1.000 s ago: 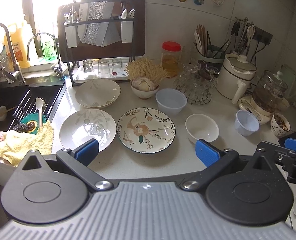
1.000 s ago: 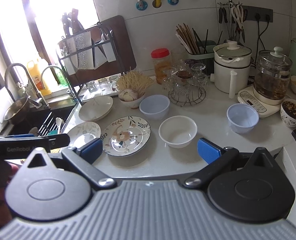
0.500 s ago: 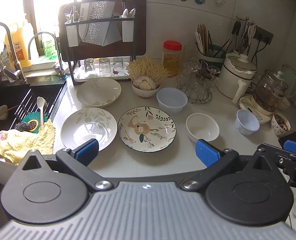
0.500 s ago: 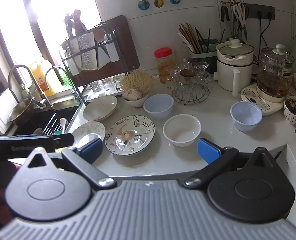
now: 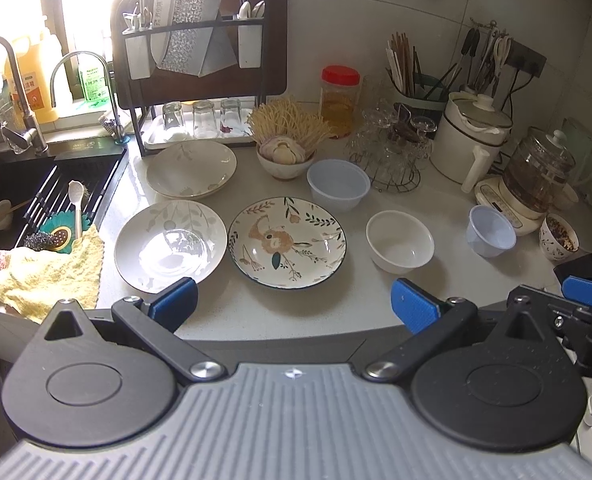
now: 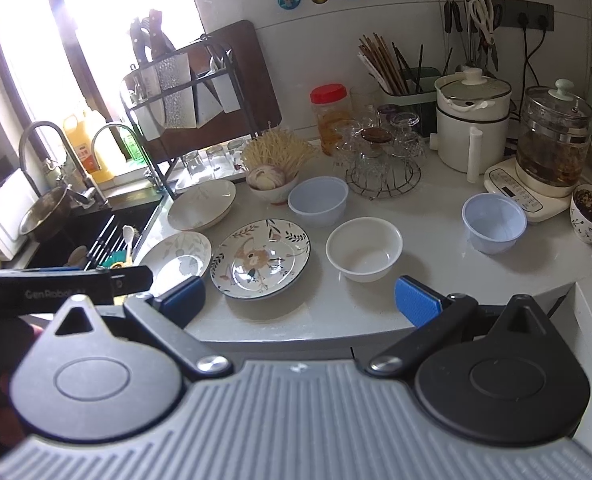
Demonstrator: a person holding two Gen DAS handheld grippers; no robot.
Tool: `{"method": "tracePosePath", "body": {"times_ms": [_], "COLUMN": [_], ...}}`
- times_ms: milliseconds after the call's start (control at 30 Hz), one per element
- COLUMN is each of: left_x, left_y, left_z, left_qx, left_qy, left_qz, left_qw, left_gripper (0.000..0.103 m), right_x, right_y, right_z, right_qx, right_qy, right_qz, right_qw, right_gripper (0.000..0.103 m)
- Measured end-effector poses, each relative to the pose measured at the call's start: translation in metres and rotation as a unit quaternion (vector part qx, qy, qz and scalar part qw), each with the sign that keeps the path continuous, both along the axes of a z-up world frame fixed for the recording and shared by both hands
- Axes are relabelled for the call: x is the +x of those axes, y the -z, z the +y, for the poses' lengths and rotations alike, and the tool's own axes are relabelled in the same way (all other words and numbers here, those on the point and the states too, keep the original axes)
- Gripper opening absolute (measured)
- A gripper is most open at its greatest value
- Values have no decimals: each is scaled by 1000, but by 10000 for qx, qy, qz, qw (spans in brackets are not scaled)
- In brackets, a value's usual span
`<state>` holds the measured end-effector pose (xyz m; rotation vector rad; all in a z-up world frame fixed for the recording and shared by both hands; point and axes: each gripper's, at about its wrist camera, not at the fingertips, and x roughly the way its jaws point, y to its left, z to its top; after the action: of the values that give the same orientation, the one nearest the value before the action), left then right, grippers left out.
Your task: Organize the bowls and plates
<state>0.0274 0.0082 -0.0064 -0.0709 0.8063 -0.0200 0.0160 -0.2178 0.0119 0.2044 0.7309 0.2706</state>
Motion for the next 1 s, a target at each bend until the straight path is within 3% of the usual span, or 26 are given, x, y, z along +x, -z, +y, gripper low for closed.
{"method": "tracePosePath", "body": {"times_ms": [700,1000], "left_x": [-1,1], "left_y": [12,20], "left_z": [-29,-16], "left_qx": [181,114], "left_qy": [-212,-425], "left_qz": [277,336], "left_qw": [9992,9985], "left_gripper": [103,103], "right_x": [8,9], "right_y": [12,20], "right_z": [-20,-20], "right_qx": [137,264], "right_qy": [-234,-272], "right_qz": [93,135], "right_qw": [9996,9992], "right_gripper": [103,103]}}
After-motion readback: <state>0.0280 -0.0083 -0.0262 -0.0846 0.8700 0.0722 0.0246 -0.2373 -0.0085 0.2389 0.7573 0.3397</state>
